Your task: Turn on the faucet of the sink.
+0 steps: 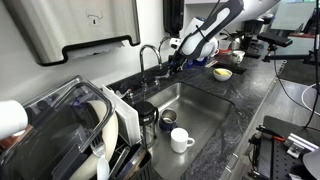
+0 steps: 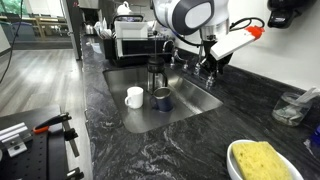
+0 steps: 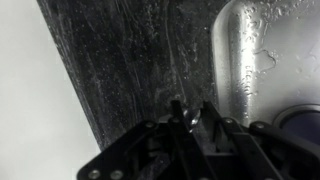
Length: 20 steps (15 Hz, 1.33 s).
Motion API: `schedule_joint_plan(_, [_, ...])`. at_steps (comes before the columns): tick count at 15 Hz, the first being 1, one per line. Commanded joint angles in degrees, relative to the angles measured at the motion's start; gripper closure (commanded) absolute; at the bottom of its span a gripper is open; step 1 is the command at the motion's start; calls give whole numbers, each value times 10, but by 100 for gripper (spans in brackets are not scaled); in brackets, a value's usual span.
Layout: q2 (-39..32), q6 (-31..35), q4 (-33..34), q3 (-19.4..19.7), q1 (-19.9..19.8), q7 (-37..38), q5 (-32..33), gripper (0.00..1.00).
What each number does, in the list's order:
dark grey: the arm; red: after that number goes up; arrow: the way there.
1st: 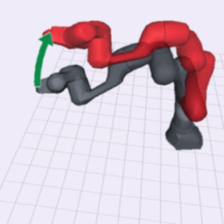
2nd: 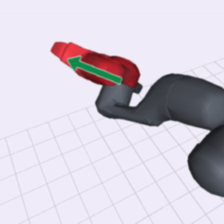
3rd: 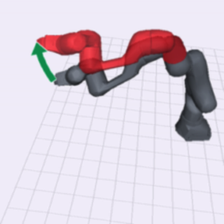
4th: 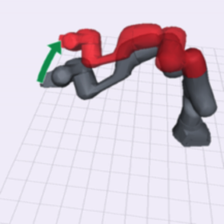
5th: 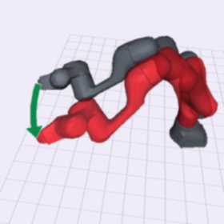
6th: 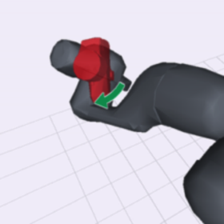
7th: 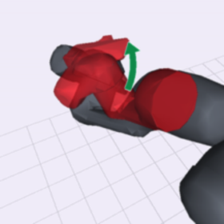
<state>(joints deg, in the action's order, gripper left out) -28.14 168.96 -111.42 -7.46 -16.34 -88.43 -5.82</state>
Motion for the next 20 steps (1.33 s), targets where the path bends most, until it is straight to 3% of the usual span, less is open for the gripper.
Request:
schedule_joint_plan(1, [48,-18,-55,-37,-26,-2,4,94])
schedule_joint_plan(7, [62,-19,-74,-52,-37,-3,0,94])
schedule_joint_plan(11, [74,-19,-83,-40,-27,7,6,94])
schedule_joint_plan(12, [78,-21,-85,-31,-20,14,11,56])
schedule_joint_plan(20, [100,-28,-101,0,3,50,42,2])
